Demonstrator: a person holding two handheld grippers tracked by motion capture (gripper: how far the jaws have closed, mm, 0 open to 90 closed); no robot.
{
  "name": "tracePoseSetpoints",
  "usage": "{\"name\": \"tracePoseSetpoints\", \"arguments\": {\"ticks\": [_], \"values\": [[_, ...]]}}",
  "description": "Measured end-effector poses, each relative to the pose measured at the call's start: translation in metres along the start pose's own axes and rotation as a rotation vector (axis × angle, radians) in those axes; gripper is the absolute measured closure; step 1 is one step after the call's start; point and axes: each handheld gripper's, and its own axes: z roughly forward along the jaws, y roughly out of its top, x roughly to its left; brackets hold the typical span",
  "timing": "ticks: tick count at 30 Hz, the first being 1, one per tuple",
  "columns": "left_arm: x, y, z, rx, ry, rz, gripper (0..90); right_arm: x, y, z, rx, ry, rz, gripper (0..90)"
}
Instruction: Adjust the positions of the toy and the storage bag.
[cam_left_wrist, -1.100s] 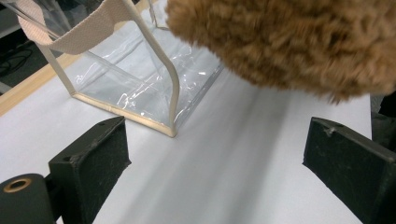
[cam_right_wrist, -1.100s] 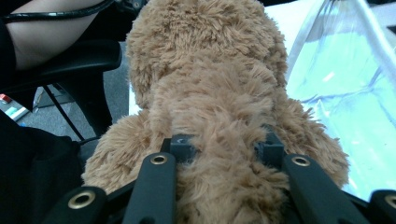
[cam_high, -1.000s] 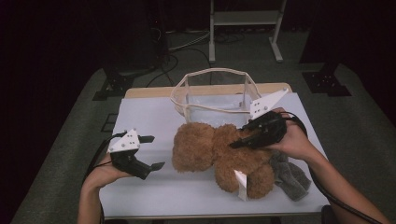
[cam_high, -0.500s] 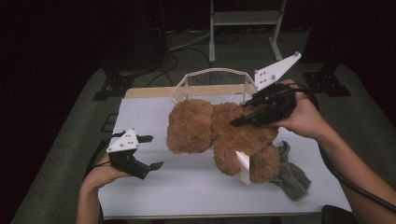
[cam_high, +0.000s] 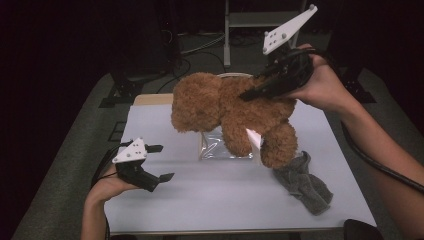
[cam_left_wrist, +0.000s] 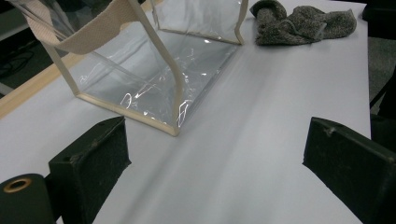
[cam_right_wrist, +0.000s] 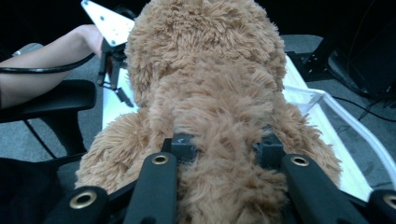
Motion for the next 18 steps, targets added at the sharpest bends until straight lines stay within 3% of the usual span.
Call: {"name": "tracePoseSetpoints", "arguments": {"ticks": [8, 18], "values": [[0.001, -0.002, -0.002, -0.008, 0.001, -0.008, 6.0, -0.023, 0.017, 0.007, 0.014, 0.002, 0.02, 68.6], [0.003, -0.004, -0.003, -0.009, 0.003, -0.015, 6.0, -0.036, 0.022, 0.021, 0.014, 0.031, 0.027, 68.7]]}}
